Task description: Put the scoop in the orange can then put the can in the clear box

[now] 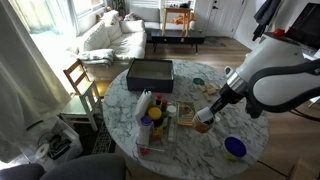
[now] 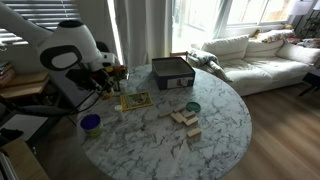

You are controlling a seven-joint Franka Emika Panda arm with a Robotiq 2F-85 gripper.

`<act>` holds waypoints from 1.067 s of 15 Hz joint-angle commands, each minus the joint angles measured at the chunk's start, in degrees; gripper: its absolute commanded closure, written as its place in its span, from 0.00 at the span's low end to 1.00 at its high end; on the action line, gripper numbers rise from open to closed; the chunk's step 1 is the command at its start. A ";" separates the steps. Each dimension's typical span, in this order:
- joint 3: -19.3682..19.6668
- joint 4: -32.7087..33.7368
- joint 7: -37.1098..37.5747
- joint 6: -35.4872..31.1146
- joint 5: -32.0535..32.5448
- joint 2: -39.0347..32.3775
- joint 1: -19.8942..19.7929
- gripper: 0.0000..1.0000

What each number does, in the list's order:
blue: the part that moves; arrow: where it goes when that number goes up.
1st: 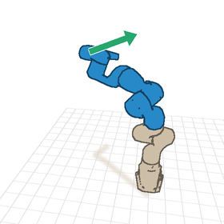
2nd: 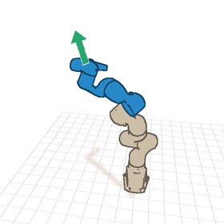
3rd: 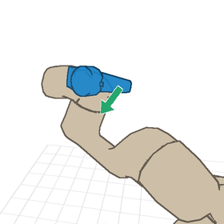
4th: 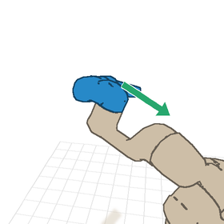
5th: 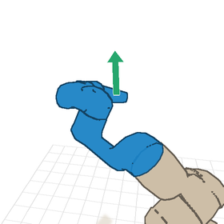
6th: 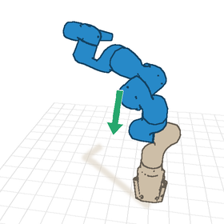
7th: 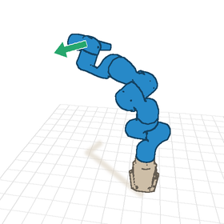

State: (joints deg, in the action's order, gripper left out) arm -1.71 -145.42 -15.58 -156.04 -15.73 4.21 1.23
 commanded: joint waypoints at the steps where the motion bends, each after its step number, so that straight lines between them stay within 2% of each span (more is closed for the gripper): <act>1: -1.12 3.63 0.08 9.54 5.53 7.15 2.43 0.97; 5: -2.56 11.95 -1.98 16.96 6.83 7.69 6.13 0.97; 10: -5.48 19.73 -2.19 19.98 9.14 1.33 8.92 0.97; 11: -5.88 20.41 -1.84 18.82 9.28 -0.39 9.11 0.97; 12: -5.43 17.39 -1.56 18.75 7.72 3.91 8.85 0.88; 16: -6.25 19.84 -1.59 18.72 8.10 -0.27 8.89 0.88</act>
State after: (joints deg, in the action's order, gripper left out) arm -7.76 -125.74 -17.33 -137.53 -7.72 3.94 10.27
